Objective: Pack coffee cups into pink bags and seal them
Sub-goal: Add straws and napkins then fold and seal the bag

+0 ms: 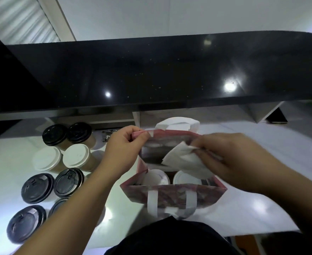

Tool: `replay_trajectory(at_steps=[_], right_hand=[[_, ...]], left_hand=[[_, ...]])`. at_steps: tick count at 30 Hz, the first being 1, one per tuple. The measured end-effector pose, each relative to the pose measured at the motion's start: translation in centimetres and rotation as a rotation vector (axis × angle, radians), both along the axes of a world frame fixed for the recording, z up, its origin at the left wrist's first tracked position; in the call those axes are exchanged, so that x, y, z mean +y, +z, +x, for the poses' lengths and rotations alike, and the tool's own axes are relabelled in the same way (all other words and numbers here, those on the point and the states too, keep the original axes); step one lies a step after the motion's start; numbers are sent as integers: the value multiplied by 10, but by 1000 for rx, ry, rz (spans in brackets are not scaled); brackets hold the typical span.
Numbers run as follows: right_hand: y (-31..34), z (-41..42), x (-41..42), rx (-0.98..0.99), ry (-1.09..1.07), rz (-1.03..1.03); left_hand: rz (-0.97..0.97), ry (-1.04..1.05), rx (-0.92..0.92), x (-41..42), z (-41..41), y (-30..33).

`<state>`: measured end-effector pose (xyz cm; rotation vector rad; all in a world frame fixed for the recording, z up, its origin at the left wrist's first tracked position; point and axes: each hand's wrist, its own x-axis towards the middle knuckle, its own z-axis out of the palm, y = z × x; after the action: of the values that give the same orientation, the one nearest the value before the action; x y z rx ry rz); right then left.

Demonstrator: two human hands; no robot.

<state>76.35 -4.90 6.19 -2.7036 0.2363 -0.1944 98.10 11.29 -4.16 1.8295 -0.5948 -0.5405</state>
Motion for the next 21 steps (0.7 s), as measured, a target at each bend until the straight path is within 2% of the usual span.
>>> replay_trajectory(at_steps=[4, 7, 10, 17, 21], right_hand=[[-38, 36, 10, 131, -3, -202], [-59, 61, 15, 306, 47, -301], [-75, 68, 20, 323, 53, -229], [-94, 68, 32, 696, 221, -16], [-85, 71, 30, 815, 148, 133]], left_hand=[[24, -10, -43, -1, 0, -2], [33, -7, -52, 0, 1, -2], [24, -17, -44, -2, 1, -1], [38, -50, -66, 2, 2, -1], [63, -65, -79, 3, 2, 0]])
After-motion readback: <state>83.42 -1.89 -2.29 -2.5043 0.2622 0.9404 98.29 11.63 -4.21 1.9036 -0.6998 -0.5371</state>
